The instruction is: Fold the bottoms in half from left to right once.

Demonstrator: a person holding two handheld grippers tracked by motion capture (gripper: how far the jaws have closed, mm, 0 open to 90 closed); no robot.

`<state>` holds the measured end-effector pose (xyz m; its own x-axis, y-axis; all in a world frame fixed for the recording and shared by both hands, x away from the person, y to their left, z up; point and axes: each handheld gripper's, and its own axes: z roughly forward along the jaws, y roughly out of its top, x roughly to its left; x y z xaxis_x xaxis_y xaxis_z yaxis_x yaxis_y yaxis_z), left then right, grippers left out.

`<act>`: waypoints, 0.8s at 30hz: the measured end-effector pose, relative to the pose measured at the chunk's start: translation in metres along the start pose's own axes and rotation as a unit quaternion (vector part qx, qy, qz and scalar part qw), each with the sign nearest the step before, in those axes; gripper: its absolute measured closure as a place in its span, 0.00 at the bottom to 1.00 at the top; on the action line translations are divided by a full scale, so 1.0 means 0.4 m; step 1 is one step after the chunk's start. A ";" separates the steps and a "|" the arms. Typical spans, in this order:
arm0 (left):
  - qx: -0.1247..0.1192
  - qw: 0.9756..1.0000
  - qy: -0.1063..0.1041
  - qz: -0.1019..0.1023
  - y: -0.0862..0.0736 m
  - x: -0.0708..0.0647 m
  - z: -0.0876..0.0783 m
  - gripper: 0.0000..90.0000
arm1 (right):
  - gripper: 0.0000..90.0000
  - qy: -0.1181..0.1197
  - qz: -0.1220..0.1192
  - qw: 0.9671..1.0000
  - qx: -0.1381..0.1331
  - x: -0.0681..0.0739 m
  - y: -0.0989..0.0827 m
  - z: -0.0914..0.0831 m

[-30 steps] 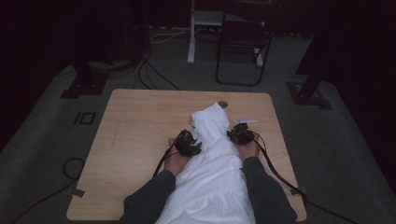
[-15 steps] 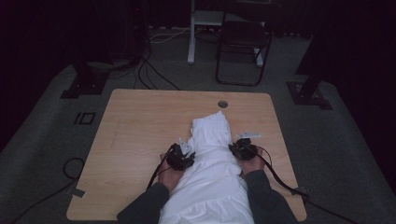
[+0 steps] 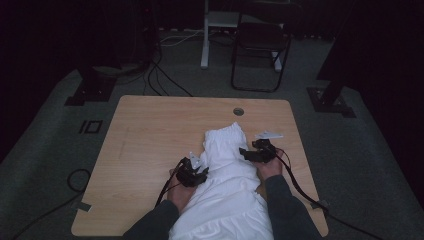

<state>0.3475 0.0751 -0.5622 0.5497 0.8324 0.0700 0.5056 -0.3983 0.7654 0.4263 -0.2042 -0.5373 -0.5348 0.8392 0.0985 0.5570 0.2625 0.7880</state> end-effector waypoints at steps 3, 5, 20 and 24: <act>0.001 1.000 -0.001 -0.003 0.000 0.002 0.000 0.55 | 0.21 -0.006 -0.025 0.999 0.026 0.007 0.019 0.042; 0.000 1.000 -0.001 -0.002 0.000 0.001 0.000 0.55 | 0.21 -0.037 -0.050 0.997 0.037 0.013 0.031 0.066; 0.006 0.999 -0.006 -0.040 -0.040 0.004 -0.050 0.53 | 0.82 -0.009 -0.025 0.998 0.055 0.006 0.053 0.136; 0.005 0.999 -0.006 -0.044 -0.012 0.024 -0.063 0.49 | 0.86 -0.013 -0.012 0.999 0.049 0.017 0.046 0.134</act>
<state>0.3336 0.0948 -0.5493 0.5100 0.8602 -0.0054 0.5588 -0.3266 0.7623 0.4669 -0.1680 -0.5546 -0.5326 0.8439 0.0642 0.6049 0.3265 0.7263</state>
